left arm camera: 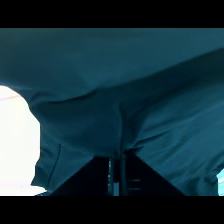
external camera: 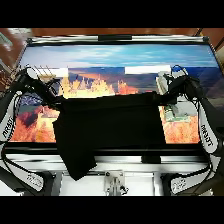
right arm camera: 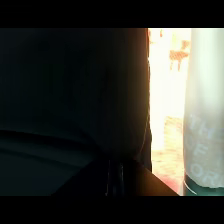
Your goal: Fold the shirts.
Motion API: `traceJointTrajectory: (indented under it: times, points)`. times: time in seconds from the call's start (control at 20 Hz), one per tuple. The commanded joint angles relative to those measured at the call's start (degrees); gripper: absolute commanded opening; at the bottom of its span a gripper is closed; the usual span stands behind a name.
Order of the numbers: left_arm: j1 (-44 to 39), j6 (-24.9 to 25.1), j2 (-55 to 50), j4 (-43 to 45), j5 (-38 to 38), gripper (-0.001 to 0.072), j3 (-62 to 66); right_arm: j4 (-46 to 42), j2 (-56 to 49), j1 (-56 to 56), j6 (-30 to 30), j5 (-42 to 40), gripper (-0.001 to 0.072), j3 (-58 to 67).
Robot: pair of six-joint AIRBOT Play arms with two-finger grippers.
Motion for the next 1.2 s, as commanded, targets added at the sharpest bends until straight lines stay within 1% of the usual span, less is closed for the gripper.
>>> traceJointTrajectory:
  times: [0.0,0.05,0.1,0.15,0.2,0.25,0.3,0.35,0.4,0.45,0.5,0.55,0.6,0.65,0.8,0.9,1.0,1.15]
  points:
    - [-0.1,-1.6,0.0,0.4,0.2,0.0053,-0.3,0.0,0.0,0.0,0.5,-0.3,0.0077,0.0]
    - [-0.1,-2.4,0.0,0.4,0.0,0.0222,-0.3,0.1,0.0,0.0,0.6,-0.3,0.0161,0.0]
    - [-0.1,-2.4,0.0,0.4,-1.3,0.0524,-0.2,0.0,0.3,0.0,0.3,-1.6,0.0362,0.3]
    - [0.0,-1.9,0.0,0.5,-3.8,0.0629,0.1,-0.2,0.6,0.0,-1.2,-3.9,0.0452,1.2]
    - [0.3,-2.2,0.5,1.5,-5.4,0.0581,0.6,-0.7,1.1,-0.1,-2.6,-6.8,0.0452,2.3]
    - [0.8,-3.2,1.9,3.0,-5.9,0.0426,1.1,-1.4,1.9,-0.5,-3.7,-10.4,0.0452,3.8]
    - [1.5,-3.6,3.9,3.3,-5.7,0.0399,1.1,-2.2,2.9,-1.3,-4.5,-14.0,0.0453,5.0]
    - [2.4,-3.7,6.3,3.2,-6.4,0.0403,1.1,-2.9,4.5,-2.7,-5.0,-16.9,0.0453,5.3]
    - [3.4,-3.8,8.8,3.2,-7.6,0.0439,0.8,-2.9,6.2,-4.6,-4.6,-18.6,0.0453,5.1]
    - [4.7,-4.4,11.6,3.2,-8.2,0.0561,-0.4,-1.9,8.2,-7.2,-3.7,-19.2,0.0453,4.5]
    - [6.0,-4.9,15.0,3.2,-8.2,0.0569,-3.1,-1.1,10.0,-9.6,-3.6,-20.1,0.0453,3.4]
    - [7.1,-4.9,18.6,3.2,-7.6,0.0567,-7.3,-0.9,12.2,-12.3,-3.6,-20.2,0.0453,1.6]
    - [8.2,-5.0,22.9,3.0,-6.1,0.0546,-13.6,-0.9,14.3,-14.8,-3.6,-19.9,0.0453,-0.5]
    - [9.0,-5.0,27.0,2.7,-4.2,0.0485,-20.4,-0.9,16.2,-17.2,-3.7,-19.0,0.0453,-3.0]
    - [9.6,-5.0,38.1,1.9,0.7,0.0488,-40.9,0.5,19.5,-22.3,-3.7,-15.8,0.0453,-8.8]
    - [9.6,-5.0,42.4,1.2,3.4,0.049,-49.9,1.5,19.5,-23.2,-4.0,-15.3,0.0453,-10.1]
    - [9.6,-5.0,44.1,-0.1,6.3,0.0508,-55.6,2.5,19.5,-23.1,-4.1,-15.1,0.0453,-10.2]
    - [9.4,-4.9,44.1,-2.4,11.8,0.0509,-60.7,4.9,19.5,-23.1,-4.4,-15.0,0.0453,-10.2]
